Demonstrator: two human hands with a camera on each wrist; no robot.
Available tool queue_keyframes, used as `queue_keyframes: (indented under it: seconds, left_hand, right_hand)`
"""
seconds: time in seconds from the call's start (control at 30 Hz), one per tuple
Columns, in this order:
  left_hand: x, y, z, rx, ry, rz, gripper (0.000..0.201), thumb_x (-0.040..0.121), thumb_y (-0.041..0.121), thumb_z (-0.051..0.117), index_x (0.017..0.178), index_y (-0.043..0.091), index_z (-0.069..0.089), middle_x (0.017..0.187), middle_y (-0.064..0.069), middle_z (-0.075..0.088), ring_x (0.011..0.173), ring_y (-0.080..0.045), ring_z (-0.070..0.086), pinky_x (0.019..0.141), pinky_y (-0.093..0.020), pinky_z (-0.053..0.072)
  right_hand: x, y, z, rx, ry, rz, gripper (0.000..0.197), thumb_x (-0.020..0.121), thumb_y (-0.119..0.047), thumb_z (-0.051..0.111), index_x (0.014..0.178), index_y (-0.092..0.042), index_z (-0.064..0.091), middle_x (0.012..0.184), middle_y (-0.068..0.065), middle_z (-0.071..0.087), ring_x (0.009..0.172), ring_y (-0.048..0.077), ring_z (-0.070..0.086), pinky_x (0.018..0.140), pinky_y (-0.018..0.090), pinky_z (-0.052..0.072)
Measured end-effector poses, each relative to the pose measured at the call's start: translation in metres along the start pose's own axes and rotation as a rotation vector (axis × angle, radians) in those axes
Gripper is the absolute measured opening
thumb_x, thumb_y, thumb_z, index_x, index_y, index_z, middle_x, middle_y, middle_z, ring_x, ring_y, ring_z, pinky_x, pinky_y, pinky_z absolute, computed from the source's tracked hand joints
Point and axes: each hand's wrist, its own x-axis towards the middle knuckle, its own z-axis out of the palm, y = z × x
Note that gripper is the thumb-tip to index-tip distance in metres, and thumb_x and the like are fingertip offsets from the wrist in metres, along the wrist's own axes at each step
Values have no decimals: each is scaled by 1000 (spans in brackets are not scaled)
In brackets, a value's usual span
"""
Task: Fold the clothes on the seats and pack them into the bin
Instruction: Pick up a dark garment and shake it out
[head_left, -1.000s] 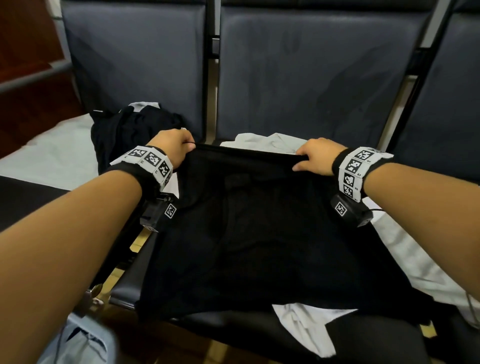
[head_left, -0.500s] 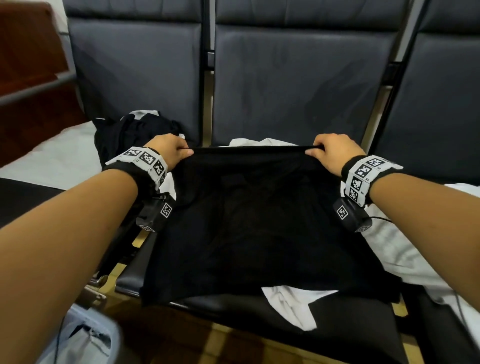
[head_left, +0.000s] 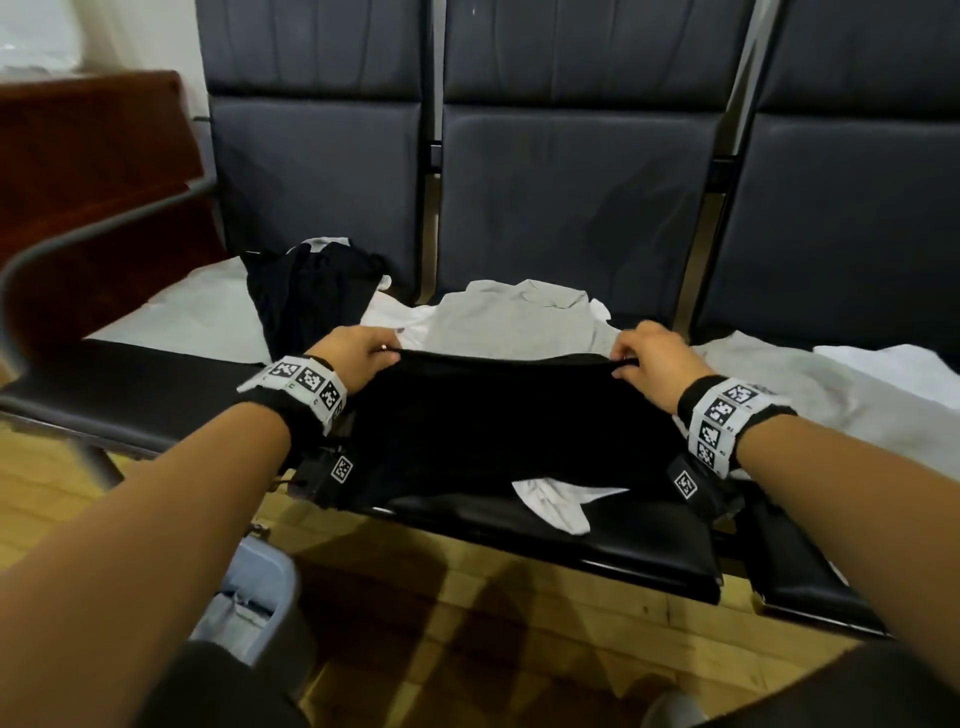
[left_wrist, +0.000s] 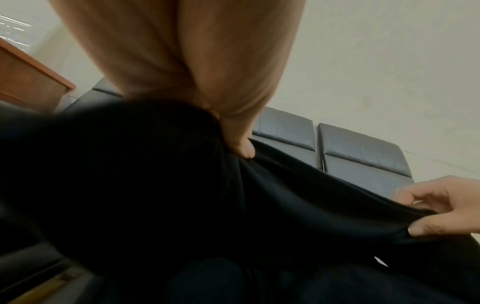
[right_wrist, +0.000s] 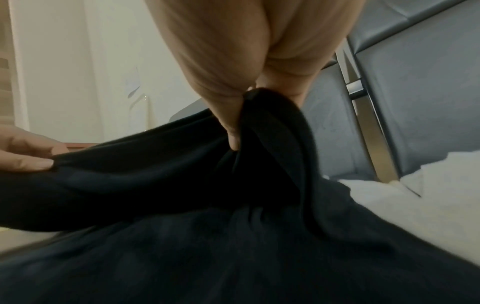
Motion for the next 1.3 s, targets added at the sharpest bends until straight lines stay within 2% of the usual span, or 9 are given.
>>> queue_keyframes:
  seconds: [0.2,0.47,0.67,0.77,0.87,0.97,1.07,1.17,1.3]
  left_hand:
    - [-56,-8,30,63,-217,43,20,81,6,70,98,16,69,90,5,61,87,-13,59,80,-17,40]
    - [-76,-14,53,244,-277,-51,22,84,10,60,104,18,63,103,-2,62,99,-23,60,88,-31,49]
    - [-74,-14,63,333,-303,-133,32,84,22,63,115,19,56,113,-6,62,104,-26,59,91,-37,49]
    - [-72,-14,62,334,-296,-121,29,83,21,64,112,17,58,112,-7,63,103,-26,60,88,-33,49]
    - [-70,-16,60,314,-289,-129,26,81,22,67,106,18,60,110,-6,64,101,-25,60,86,-31,49]
    - [-68,-18,58,271,-332,-172,30,77,35,73,100,21,59,109,-2,64,99,-22,60,87,-32,49]
    - [-68,-13,51,132,-416,-266,51,74,67,65,98,22,59,101,3,60,100,-18,57,93,-34,46]
    - [-67,-12,49,56,-341,-323,57,86,68,45,100,16,64,100,-2,62,103,-22,59,97,-35,44]
    - [-62,-20,50,123,-148,-404,40,89,46,60,108,11,58,113,-13,62,103,-28,59,86,-34,47]
  right_hand:
    - [-59,2,29,-13,-171,-61,23,82,2,59,86,-20,56,99,4,45,92,24,52,83,27,42]
    - [-77,8,37,-165,-275,9,15,82,-11,63,92,-17,55,99,2,46,97,26,56,84,29,43]
    - [-76,19,31,-304,-188,73,26,81,-24,66,107,-23,62,118,2,49,113,25,48,97,38,37]
    - [-75,18,24,-211,-201,94,21,85,-13,57,105,-16,63,116,8,58,102,27,58,90,38,48]
    - [-73,17,11,-101,-40,145,25,90,-3,47,110,-10,59,108,15,62,99,33,59,82,36,49]
    - [-76,16,1,-71,25,125,28,89,3,45,109,-10,59,104,12,58,93,30,57,78,34,48]
    - [-83,18,6,-188,-253,82,28,86,5,50,102,-13,64,111,8,57,98,25,57,85,27,46]
    - [-89,19,5,-289,-422,110,26,86,3,52,97,-19,59,111,7,53,94,22,54,82,22,43]
    - [-81,19,-3,-197,-371,157,33,83,-1,54,109,-20,62,108,3,50,99,21,54,88,27,47]
